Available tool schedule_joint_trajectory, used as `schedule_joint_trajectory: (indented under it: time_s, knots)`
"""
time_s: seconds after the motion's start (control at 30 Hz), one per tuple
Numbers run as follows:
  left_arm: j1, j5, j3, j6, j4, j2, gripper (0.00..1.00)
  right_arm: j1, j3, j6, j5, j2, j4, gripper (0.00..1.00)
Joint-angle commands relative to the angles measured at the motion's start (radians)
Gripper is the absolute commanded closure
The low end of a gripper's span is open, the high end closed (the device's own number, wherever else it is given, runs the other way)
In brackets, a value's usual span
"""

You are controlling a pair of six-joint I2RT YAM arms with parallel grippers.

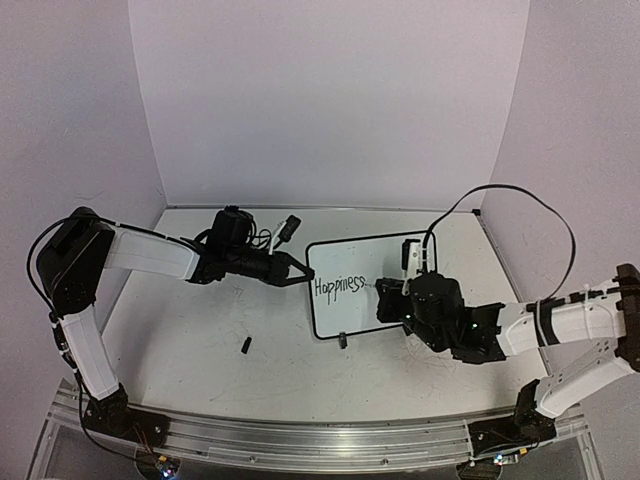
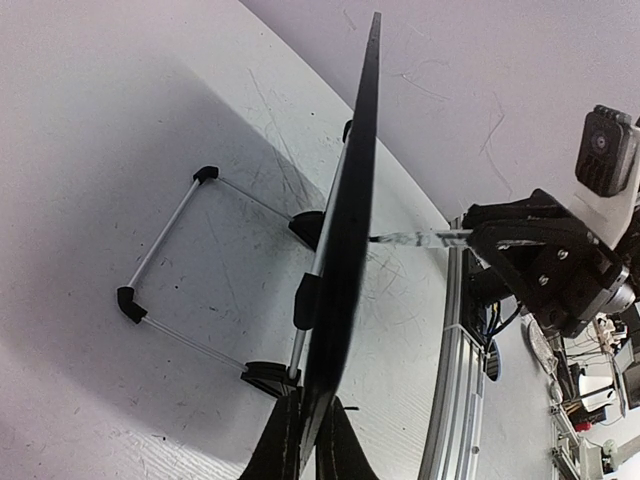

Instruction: Write a sentence on the whiteboard

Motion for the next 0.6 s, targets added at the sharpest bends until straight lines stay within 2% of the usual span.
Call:
schedule_joint_trajectory:
  time_s: [0.0,0.57]
  knots:
    - [-0.007,0.019,-0.005,-0.017,-0.027,-0.041,1.00,-0.003,-0.048,-0.041,0.000,-0.138,0.004,1.00]
    - [-0.008,0.010,-0.005,-0.008,-0.030,-0.044,1.00,-0.016,-0.027,-0.162,-0.064,-0.152,-0.034,0.99]
